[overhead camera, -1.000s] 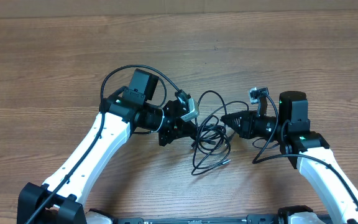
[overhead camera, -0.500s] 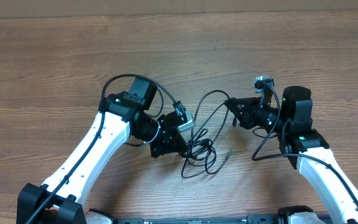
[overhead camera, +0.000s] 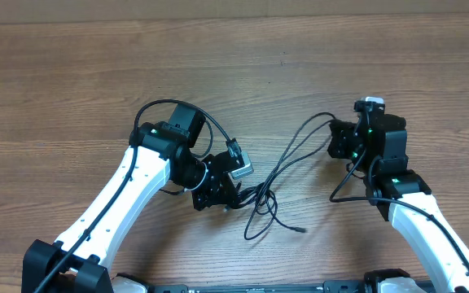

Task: Untangle cables

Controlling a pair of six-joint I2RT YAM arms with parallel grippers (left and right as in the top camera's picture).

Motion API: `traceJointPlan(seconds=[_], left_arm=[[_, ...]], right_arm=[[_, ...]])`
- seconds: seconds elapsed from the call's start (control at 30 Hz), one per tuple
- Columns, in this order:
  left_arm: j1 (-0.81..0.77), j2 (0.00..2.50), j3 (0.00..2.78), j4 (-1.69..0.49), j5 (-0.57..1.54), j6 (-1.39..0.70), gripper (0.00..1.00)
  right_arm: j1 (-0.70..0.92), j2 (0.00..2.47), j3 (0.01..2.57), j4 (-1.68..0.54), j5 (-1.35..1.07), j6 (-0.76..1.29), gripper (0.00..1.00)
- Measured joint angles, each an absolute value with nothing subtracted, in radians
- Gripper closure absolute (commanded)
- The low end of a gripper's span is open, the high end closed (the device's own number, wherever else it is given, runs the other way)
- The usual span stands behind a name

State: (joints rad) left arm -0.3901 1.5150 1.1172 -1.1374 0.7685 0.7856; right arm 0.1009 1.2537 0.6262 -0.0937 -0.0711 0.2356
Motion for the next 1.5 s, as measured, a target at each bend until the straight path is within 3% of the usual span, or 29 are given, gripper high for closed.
traceJointPlan(seconds=[0.2, 0.3, 0.43, 0.97, 1.5], left_arm=[[-0.390, 1.515, 1.118, -1.135, 0.769, 0.786, 0.96], [-0.390, 1.515, 1.118, -1.131, 0.769, 0.786, 0.96], [-0.390, 1.515, 1.118, -1.117, 0.768, 0.787, 0.96], [-0.390, 1.515, 1.118, -0.853, 0.762, 0.659, 0.96], [-0.390, 1.515, 1.118, -0.731, 0.632, 0.437, 0.96]], right_arm=[[0.100, 1.254, 0.626, -0.156, 0.036, 0.240, 0.62], [0.099, 1.254, 0.626, -0.181, 0.035, 0.242, 0.23], [0.099, 1.254, 0.626, -0.199, -0.042, 0.240, 0.08], [0.099, 1.254, 0.626, -0.329, -0.541, 0.268, 0.07], [0.099, 1.254, 0.626, -0.387, -0.624, 0.384, 0.08]])
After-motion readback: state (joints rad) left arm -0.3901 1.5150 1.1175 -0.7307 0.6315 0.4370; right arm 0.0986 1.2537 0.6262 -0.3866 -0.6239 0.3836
